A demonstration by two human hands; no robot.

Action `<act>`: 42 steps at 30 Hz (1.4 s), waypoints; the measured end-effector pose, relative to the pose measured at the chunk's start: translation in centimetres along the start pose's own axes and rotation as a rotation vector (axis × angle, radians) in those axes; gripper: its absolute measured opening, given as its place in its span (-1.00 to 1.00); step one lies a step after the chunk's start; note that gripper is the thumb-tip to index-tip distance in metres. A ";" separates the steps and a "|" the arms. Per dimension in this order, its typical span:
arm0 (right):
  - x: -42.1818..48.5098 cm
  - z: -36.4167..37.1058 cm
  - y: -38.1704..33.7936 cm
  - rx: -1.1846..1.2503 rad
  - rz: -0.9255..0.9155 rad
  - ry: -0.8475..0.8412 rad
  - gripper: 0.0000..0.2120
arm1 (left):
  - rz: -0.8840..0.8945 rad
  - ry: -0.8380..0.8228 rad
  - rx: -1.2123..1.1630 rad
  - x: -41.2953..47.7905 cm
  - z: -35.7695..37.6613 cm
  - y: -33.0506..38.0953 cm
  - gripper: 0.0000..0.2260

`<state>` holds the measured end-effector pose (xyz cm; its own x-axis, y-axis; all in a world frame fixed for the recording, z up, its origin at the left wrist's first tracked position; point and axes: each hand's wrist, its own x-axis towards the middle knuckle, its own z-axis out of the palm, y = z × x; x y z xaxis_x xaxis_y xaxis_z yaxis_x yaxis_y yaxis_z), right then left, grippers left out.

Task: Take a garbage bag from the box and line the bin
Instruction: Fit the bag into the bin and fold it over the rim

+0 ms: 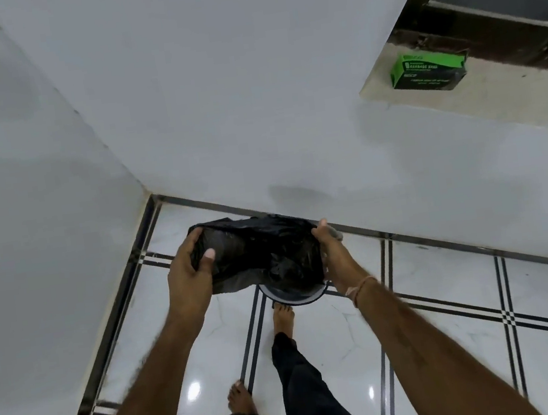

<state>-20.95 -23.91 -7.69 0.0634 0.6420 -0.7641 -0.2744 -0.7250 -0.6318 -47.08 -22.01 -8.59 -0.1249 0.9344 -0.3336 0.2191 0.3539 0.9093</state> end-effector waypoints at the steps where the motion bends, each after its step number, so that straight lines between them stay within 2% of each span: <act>1: 1.6 -0.5 1.1 0.017 -0.004 0.009 -0.51 | -0.017 -0.003 0.005 0.2 0.6 -0.8 -0.57; 9: 14.2 -2.8 11.6 0.062 0.046 0.098 -0.31 | -0.034 -0.072 0.104 5.1 7.2 -13.4 -0.55; 15: 23.1 -6.9 18.2 0.090 0.003 0.209 -0.38 | -0.058 -0.166 0.272 9.8 13.0 -24.7 -0.52; 22: 31.5 -9.8 25.1 -0.054 -0.050 0.269 -0.38 | 0.090 -0.321 0.510 13.1 22.1 -33.2 -0.42; 26: 33.6 -11.5 27.5 -0.144 -0.143 0.337 -0.36 | 0.120 -0.259 0.623 15.1 22.5 -36.7 -0.40; 30: 34.0 -13.5 28.2 0.006 -0.314 0.420 -0.61 | 0.081 -0.144 0.593 15.6 20.0 -39.9 -0.56; 33: 34.4 -14.1 28.2 0.110 -0.352 0.469 -0.74 | 0.023 -0.155 0.544 15.1 18.8 -41.3 -0.53; 36: 35.4 -14.4 28.6 0.151 -0.309 0.495 -0.73 | -0.053 0.077 0.645 15.5 19.7 -40.4 -0.48; 38: 35.8 -14.6 28.6 0.151 -0.326 0.462 -0.70 | 0.112 0.167 0.712 16.8 21.1 -38.4 -0.45; 39: 35.9 -14.7 28.5 0.156 -0.341 0.442 -0.70 | 0.235 0.126 0.743 17.6 22.0 -37.5 -0.45; 42: 35.8 -15.0 28.0 0.167 -0.374 0.365 -0.71 | 0.537 -0.130 0.943 19.9 24.7 -36.5 -0.49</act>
<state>-12.00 -24.96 -54.67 0.5067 0.6984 -0.5055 -0.3158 -0.3953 -0.8626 -33.66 -15.36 -54.53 0.2998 0.9537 -0.0243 0.8748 -0.2646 0.4058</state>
